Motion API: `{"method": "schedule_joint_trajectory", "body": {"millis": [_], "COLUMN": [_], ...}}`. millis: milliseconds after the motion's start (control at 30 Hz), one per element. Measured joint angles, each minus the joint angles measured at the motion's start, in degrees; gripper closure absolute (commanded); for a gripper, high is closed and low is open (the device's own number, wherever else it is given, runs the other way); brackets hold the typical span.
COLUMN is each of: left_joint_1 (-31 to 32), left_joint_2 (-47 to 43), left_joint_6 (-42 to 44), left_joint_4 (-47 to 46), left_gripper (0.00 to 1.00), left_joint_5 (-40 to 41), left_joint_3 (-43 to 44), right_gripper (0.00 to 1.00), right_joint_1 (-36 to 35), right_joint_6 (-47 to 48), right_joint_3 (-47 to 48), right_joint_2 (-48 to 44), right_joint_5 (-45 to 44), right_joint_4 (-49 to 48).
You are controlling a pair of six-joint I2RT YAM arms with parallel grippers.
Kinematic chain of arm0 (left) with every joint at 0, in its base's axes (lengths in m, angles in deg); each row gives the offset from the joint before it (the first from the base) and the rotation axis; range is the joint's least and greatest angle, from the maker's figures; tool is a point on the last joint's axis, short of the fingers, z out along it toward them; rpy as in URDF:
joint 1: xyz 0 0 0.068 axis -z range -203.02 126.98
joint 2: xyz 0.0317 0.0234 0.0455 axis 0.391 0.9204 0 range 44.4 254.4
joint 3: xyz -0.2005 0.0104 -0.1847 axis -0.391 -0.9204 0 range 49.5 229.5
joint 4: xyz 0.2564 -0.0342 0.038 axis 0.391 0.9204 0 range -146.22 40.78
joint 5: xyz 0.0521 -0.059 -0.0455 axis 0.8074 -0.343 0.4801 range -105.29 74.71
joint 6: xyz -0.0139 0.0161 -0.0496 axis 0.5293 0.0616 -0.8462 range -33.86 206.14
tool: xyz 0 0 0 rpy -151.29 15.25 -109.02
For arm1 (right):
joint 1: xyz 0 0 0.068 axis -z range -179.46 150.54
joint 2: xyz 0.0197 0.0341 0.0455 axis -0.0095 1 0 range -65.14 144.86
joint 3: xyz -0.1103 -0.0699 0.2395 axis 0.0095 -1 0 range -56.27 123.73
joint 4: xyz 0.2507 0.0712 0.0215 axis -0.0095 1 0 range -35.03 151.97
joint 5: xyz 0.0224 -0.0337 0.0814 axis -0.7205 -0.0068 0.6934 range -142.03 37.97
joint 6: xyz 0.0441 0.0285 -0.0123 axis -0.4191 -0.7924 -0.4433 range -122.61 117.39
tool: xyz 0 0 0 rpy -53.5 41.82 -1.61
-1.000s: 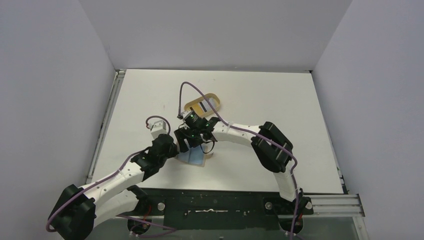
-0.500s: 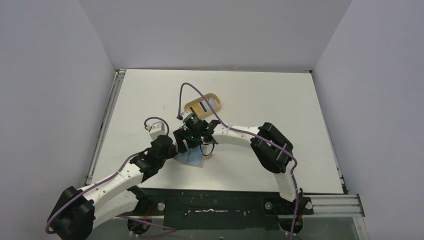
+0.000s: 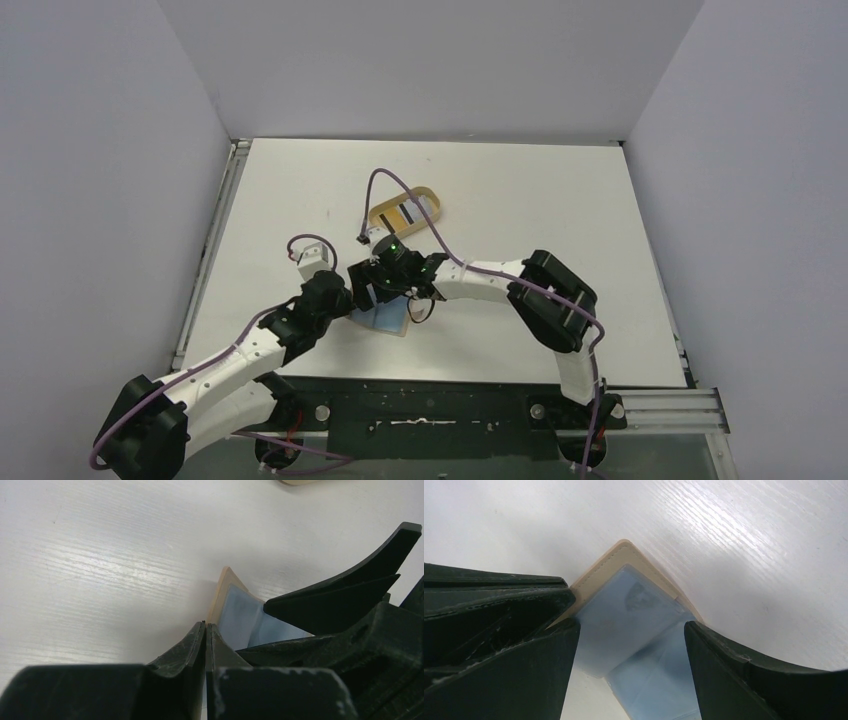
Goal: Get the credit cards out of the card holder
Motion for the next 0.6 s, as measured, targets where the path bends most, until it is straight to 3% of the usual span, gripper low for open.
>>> {"method": "schedule_joint_trajectory", "body": {"millis": [600], "left_joint_1": [-0.42], "left_joint_2": [-0.42], "left_joint_6": [-0.17], "left_joint_4": [0.04], "left_gripper": [1.0], "left_joint_5": [-0.39], "left_joint_3": [0.0], "right_gripper": [0.21], "right_joint_1": [-1.92], "right_joint_6": [0.02], "right_joint_3": [-1.51], "right_joint_2": [-0.98], "right_joint_5": [-2.6], "right_joint_4": [-1.79]}}
